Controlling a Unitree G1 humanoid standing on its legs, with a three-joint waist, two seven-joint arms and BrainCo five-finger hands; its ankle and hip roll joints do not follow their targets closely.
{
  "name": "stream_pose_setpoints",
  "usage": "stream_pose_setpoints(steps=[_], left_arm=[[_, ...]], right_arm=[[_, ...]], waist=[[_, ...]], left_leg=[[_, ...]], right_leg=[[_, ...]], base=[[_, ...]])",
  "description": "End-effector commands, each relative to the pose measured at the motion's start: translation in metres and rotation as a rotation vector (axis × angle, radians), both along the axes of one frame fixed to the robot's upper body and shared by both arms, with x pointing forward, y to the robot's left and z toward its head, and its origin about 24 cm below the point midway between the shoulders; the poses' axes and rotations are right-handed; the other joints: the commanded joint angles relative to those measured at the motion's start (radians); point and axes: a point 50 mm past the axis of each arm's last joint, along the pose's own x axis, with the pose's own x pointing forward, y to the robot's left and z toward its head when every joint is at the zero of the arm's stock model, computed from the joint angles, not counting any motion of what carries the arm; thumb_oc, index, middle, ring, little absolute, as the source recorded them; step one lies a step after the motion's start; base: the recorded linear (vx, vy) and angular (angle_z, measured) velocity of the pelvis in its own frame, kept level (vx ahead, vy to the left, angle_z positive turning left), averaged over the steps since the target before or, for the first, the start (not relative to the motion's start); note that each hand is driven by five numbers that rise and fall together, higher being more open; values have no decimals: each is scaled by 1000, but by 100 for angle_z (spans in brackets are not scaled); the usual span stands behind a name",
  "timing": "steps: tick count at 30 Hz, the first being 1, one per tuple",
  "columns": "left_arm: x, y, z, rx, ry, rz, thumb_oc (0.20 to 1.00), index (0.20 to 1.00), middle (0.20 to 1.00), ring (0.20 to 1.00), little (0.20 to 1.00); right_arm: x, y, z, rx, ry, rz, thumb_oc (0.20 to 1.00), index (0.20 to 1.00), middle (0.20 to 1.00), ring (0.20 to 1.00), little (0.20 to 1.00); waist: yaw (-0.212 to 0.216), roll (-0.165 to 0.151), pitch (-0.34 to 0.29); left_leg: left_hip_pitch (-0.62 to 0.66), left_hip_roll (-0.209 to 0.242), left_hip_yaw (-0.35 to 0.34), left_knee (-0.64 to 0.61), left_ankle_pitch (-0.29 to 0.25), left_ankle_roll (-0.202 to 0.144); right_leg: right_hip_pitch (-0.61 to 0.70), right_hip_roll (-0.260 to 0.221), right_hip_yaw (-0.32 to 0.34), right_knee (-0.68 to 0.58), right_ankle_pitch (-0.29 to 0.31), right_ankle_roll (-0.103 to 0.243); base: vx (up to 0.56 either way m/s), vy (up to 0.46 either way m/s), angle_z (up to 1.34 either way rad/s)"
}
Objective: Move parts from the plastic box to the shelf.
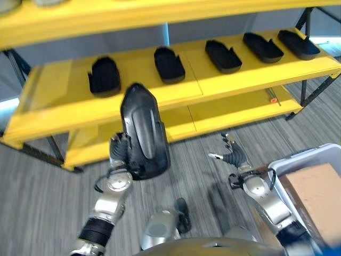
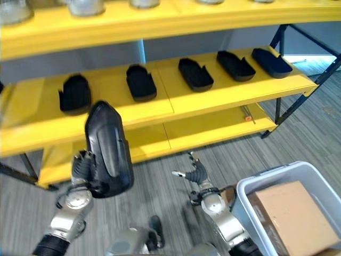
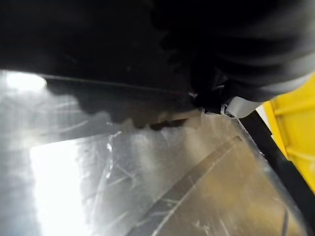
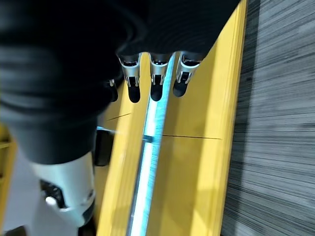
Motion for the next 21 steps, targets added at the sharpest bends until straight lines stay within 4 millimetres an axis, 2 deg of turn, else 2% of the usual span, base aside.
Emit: stream_pose_setpoints(steps=[1,4,7,12,18,19,20,21], left_arm=[[3,-13,29,27,-171,-73,200,200,200,200,200],[-2,-17,24,6,-159,-83,200,200,200,200,200],[-5,-22,20,3,-155,-107,200,200,200,200,200],[-7,-24,18,17,-149,-120,200,200,200,200,200],[-7,-19,19,22,-144,-107,200,200,200,200,200],[-7,-19,19,28,-144,-107,200,200,200,200,200],[-6,-20,19,24,-143,-111,200,200,200,200,200],[-5,-21,20,24,-146,-114,200,200,200,200,200]], right_arm=[[14,-6,17,3,-126,0,1000,1000,1000,1000,1000],[12,-10,15,-1,-139,-4,1000,1000,1000,1000,1000],[11,-16,12,-2,-137,-18,1000,1000,1000,1000,1000],[10,-20,6,-3,-112,-15,1000,1000,1000,1000,1000],[7,-21,7,9,-113,-6,1000,1000,1000,1000,1000],[7,-22,7,9,-110,-10,1000,1000,1000,1000,1000],[8,-24,7,2,-112,-15,1000,1000,1000,1000,1000],[8,-25,8,-4,-115,-16,1000,1000,1000,1000,1000]], waist=[[-5,34,-50],[-20,27,-49],[-40,25,-53],[-39,25,-79],[-52,23,-85],[-54,19,-84],[-62,4,-79],[-67,-1,-76]], left_leg=[[179,50,6,-279,132,-102],[183,27,-21,-289,131,-110],[179,-1,-73,-311,135,-104],[184,-13,-80,-314,135,-105],[170,-19,-40,-219,85,-107],[163,-15,-23,-179,65,-109],[124,22,31,-78,46,-124],[102,47,52,-22,49,-133]], right_leg=[[37,111,-79,-146,169,-15],[32,168,-27,-234,190,-30],[25,213,56,-281,206,-42],[55,212,71,-320,213,-41],[80,203,65,-314,192,-55],[87,196,58,-320,192,-61],[99,172,42,-330,194,-69],[101,165,36,-331,193,-74]], base=[[70,7,26],[78,-8,22],[126,-8,39],[122,-28,38],[110,-68,1],[102,-146,9],[53,-136,16],[2,-114,21]])
